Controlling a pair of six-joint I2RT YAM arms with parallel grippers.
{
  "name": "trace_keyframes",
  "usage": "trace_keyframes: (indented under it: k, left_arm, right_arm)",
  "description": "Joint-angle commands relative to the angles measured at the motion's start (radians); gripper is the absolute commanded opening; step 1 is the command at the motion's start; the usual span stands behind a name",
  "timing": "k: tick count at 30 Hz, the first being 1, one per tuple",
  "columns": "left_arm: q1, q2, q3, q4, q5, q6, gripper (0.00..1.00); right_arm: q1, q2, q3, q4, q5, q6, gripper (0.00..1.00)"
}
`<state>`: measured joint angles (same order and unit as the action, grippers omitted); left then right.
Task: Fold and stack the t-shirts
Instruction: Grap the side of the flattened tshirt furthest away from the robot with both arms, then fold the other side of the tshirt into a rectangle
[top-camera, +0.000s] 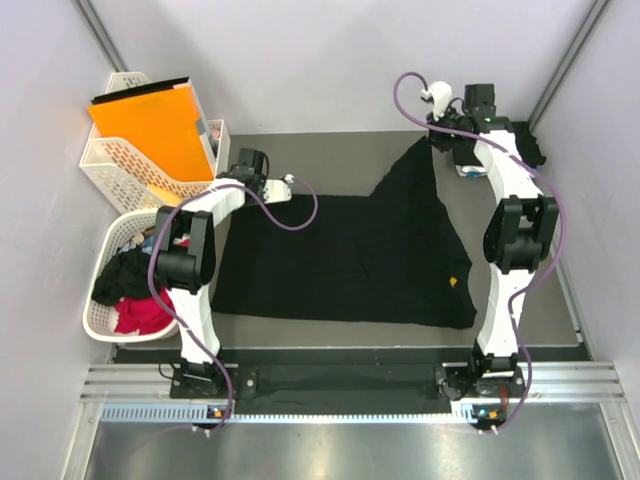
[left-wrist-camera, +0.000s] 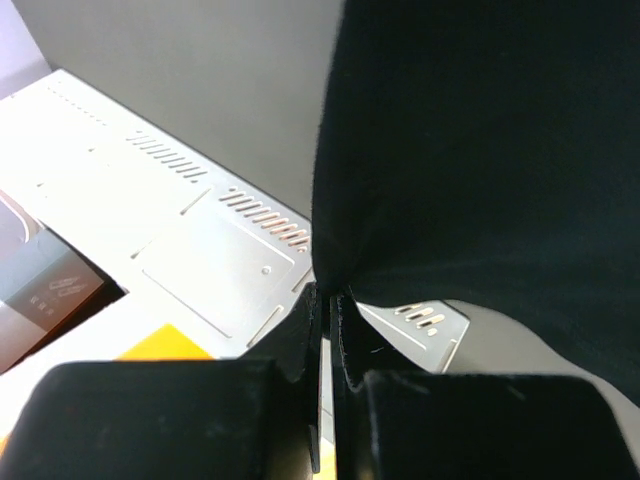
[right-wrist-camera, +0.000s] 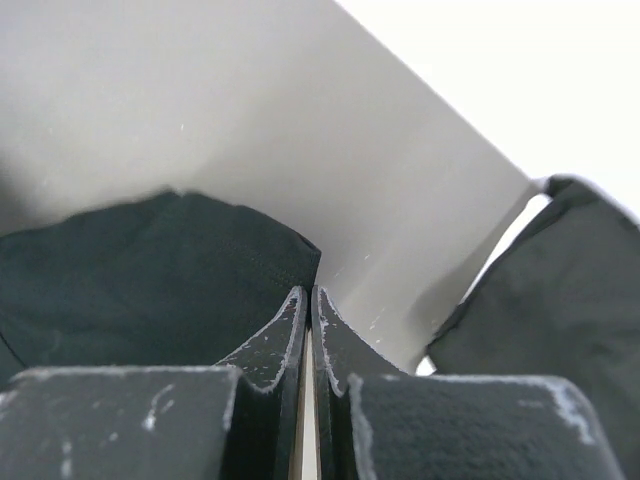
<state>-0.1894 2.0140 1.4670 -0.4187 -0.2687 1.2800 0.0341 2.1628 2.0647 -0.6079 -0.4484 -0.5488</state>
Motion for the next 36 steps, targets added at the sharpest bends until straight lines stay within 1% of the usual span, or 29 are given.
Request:
trace_keyframes:
  k: [1,15,18,21,24,27,32,35,36]
  left_arm:
    - [0.015,-0.001,0.027,0.044,-0.038,-0.013,0.00]
    - [0.016,0.019,0.021,0.066,-0.060,-0.007,0.00]
    - [0.018,0.006,0.004,0.086,-0.047,0.001,0.00]
    - [0.018,-0.009,-0.013,0.093,-0.035,0.004,0.00]
    - [0.018,-0.021,-0.022,0.089,-0.027,0.004,0.00]
    - [0.018,-0.034,-0.030,0.074,-0.021,0.013,0.00]
    - [0.019,-0.047,-0.042,0.077,-0.014,0.024,0.00]
    - [0.024,-0.052,-0.045,0.070,-0.012,0.027,0.00]
    - [0.025,-0.052,-0.053,0.072,-0.012,0.030,0.00]
  right_arm:
    - [0.004,-0.023,0.071,0.025,-0.010,-0.025,0.00]
    - [0.049,-0.003,0.084,0.004,-0.019,-0.066,0.00]
    - [0.055,-0.041,0.051,-0.035,-0.039,-0.097,0.00]
    - [0.059,-0.112,-0.078,-0.041,-0.039,-0.137,0.00]
    - [0.059,-0.179,-0.171,-0.050,-0.018,-0.175,0.00]
    - [0.061,-0.236,-0.227,-0.065,-0.010,-0.204,0.00]
    - [0.058,-0.288,-0.241,-0.110,-0.010,-0.226,0.00]
    - [0.058,-0.307,-0.226,-0.162,-0.033,-0.256,0.00]
    - [0.058,-0.310,-0.219,-0.214,-0.042,-0.273,0.00]
